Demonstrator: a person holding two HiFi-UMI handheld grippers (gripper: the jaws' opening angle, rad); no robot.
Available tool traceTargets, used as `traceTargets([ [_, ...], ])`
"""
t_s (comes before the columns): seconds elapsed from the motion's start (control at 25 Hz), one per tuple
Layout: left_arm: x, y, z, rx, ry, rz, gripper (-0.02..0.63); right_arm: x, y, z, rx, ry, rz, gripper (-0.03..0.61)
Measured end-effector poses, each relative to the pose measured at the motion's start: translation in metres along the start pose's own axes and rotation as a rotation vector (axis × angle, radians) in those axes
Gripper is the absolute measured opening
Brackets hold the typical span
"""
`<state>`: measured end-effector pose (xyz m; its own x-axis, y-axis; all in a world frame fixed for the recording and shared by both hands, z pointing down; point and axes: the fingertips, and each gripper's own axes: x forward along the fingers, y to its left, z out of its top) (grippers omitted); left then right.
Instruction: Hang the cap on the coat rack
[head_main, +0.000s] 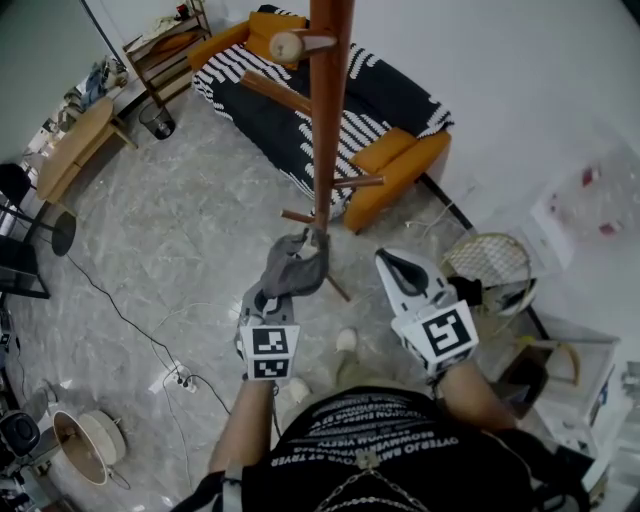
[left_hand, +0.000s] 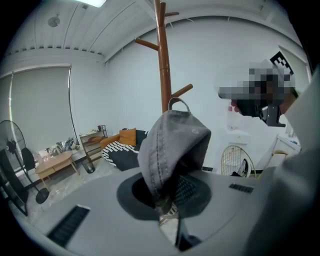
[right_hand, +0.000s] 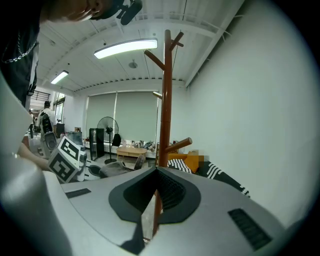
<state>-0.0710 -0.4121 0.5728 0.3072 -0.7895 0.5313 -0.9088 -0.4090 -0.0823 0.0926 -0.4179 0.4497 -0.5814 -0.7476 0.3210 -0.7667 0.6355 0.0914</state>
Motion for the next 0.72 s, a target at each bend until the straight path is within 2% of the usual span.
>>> traceTargets([
  [0.52, 0.035, -0.008, -0.032, -0.02, 0.118, 0.015, 0.025, -0.014, -0.006, 0.002, 0.01, 0.008, -0.024, 0.003],
  [0.72, 0.041, -0.019, -0.039, -0.026, 0.145, -0.018, 0.063, -0.024, -0.007, 0.002, 0.006, -0.005, -0.036, 0.003],
])
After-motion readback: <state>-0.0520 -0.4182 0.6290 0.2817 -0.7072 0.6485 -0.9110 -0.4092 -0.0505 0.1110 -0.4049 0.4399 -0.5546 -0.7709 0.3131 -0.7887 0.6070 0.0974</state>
